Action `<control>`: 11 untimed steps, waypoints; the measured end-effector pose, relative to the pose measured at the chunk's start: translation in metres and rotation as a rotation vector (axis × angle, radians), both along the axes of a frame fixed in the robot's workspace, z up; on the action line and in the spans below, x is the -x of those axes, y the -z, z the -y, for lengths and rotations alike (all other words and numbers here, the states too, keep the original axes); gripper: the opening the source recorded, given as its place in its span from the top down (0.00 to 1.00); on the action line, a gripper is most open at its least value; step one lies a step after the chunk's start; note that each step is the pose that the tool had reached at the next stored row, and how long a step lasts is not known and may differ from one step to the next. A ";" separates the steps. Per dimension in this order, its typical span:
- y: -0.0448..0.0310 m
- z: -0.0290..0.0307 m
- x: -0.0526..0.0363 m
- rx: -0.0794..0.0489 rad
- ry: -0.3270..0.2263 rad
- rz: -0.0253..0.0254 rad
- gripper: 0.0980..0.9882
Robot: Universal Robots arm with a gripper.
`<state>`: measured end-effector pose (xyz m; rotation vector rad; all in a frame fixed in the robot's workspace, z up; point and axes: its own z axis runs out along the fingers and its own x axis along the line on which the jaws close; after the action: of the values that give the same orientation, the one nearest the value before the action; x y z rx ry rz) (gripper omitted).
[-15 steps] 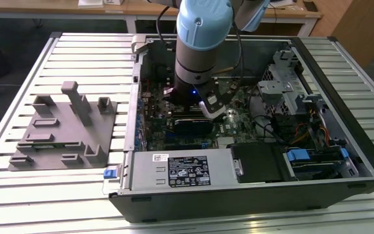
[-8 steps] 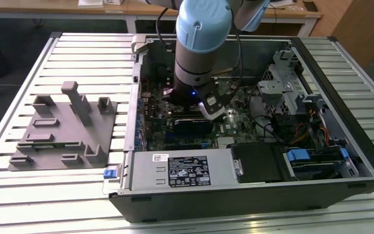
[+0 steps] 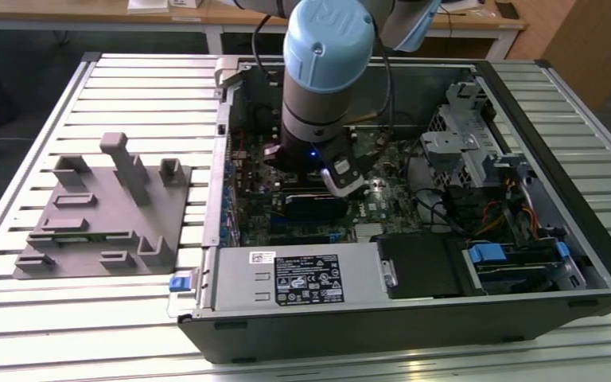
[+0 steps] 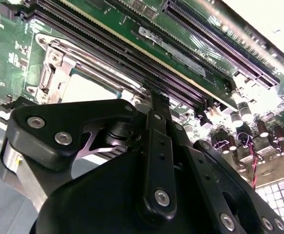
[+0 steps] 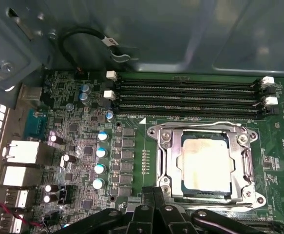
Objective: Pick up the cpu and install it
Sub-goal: 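Install the second cpu locking lever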
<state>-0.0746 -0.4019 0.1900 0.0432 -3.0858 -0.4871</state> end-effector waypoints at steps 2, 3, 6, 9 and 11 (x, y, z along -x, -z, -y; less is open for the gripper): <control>0.0005 -0.0007 0.0002 -0.002 0.000 -0.0001 0.99; 0.0007 -0.0010 0.0002 -0.003 0.000 0.0000 0.99; 0.0003 -0.0010 0.0002 -0.003 0.000 -0.0001 0.99; -0.0040 -0.0012 0.0002 -0.004 0.000 0.0002 0.99; -0.0079 -0.0011 0.0002 -0.003 0.000 0.0000 0.99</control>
<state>-0.0748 -0.4008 0.1979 0.0433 -3.0851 -0.4922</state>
